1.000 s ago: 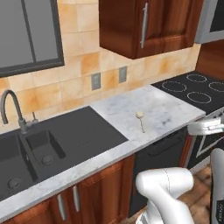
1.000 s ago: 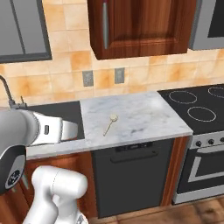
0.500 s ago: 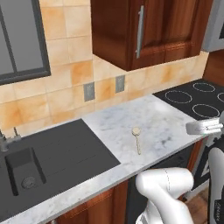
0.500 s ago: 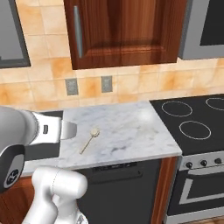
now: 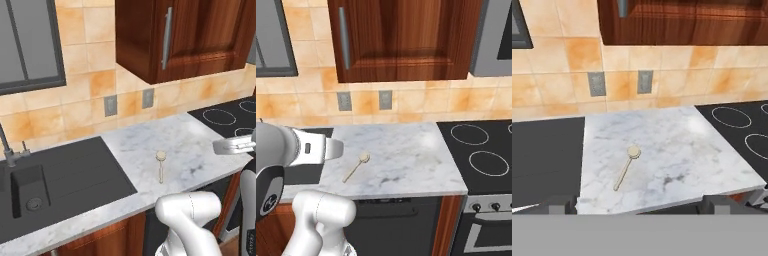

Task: Grab the spray bottle from the cabinet, then place it next to the cutting board for sanitizing. Then grab the dish brush from the countertop next to the sink and place it next to the cutting board.

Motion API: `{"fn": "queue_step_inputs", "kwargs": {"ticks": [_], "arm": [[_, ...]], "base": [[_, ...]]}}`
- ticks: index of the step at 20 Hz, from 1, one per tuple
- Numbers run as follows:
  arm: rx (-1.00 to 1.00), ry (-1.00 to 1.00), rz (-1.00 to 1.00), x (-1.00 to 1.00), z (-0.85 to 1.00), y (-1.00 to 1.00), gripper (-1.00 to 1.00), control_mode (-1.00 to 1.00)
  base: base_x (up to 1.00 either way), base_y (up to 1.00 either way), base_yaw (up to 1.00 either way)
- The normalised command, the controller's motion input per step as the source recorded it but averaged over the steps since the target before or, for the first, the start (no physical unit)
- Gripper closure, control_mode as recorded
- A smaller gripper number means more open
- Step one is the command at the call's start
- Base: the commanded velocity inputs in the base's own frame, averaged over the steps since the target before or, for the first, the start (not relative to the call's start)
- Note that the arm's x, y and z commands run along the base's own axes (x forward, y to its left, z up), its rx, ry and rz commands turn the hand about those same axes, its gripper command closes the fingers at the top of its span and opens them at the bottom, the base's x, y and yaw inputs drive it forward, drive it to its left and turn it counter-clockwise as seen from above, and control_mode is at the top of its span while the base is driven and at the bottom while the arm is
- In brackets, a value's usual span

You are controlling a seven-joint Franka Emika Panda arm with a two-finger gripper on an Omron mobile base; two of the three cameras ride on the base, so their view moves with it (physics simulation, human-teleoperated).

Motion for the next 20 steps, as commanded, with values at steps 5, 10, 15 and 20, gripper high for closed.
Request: {"fn": "queue_step_inputs", "kwargs": {"ticks": [5,10,15,20], "arm": [[0.00,0.01,0.02,0.08,-0.05,0.00,-1.00,-1.00],[0.00,0.10,0.03,0.56,-0.39,0.05,-1.00,-1.00],[-0.10,0.13,-0.09,0.41,-0.57,0.44,-1.00,-1.00],[-0.03,0.18,-0.14,0.26,-0.95,0.11,-1.00,-1.00]], "base": [[0.40,-0.07,0.12],[0.00,0.00,0.00],[0.00,0.00,0.00],[0.00,0.00,0.00]]}}
